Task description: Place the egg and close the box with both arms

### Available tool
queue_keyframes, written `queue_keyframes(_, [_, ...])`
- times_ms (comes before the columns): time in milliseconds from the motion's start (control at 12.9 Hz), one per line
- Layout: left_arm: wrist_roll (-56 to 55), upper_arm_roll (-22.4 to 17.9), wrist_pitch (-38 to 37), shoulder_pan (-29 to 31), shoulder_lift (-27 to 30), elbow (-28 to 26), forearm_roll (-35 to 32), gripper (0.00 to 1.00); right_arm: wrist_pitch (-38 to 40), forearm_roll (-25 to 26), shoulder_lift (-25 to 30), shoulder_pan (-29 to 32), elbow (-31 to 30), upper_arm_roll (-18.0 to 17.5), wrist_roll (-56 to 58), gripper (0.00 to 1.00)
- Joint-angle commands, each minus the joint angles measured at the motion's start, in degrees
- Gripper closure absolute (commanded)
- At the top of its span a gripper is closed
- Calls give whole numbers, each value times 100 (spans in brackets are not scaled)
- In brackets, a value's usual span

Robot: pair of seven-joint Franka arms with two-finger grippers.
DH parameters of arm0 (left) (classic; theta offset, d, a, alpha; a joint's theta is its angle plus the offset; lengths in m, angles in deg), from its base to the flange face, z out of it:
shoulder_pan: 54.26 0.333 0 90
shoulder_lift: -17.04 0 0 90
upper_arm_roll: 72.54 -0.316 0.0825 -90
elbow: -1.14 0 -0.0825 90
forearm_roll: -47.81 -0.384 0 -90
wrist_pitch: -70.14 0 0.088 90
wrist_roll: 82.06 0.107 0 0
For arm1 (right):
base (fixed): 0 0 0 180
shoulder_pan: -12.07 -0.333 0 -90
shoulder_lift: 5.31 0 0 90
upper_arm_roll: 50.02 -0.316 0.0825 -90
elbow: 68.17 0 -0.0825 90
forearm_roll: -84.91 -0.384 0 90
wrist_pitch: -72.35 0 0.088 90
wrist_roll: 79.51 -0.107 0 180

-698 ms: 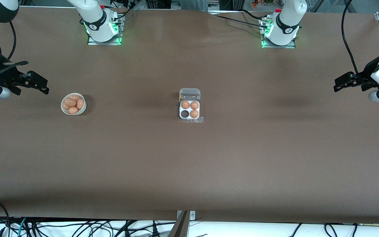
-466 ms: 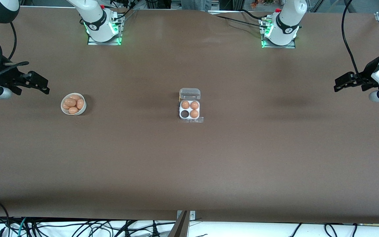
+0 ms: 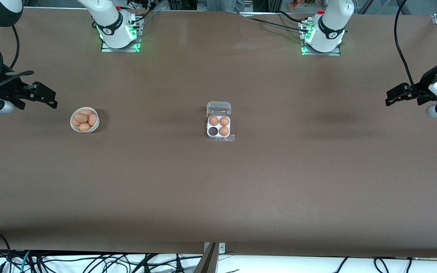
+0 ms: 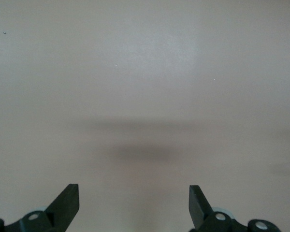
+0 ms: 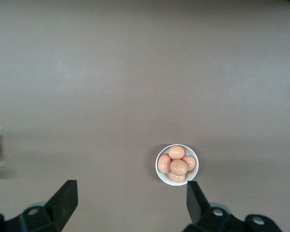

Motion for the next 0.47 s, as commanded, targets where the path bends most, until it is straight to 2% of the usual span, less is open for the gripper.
queue_keyframes(0, [83,-7,-112,34,-130,191,-141,0,29,75,100,62,-77,-74,43,0])
queue_keyframes(388, [118,-7,-112,52,-130,200,-141,0,29,75,100,62,-77,-74,52,0])
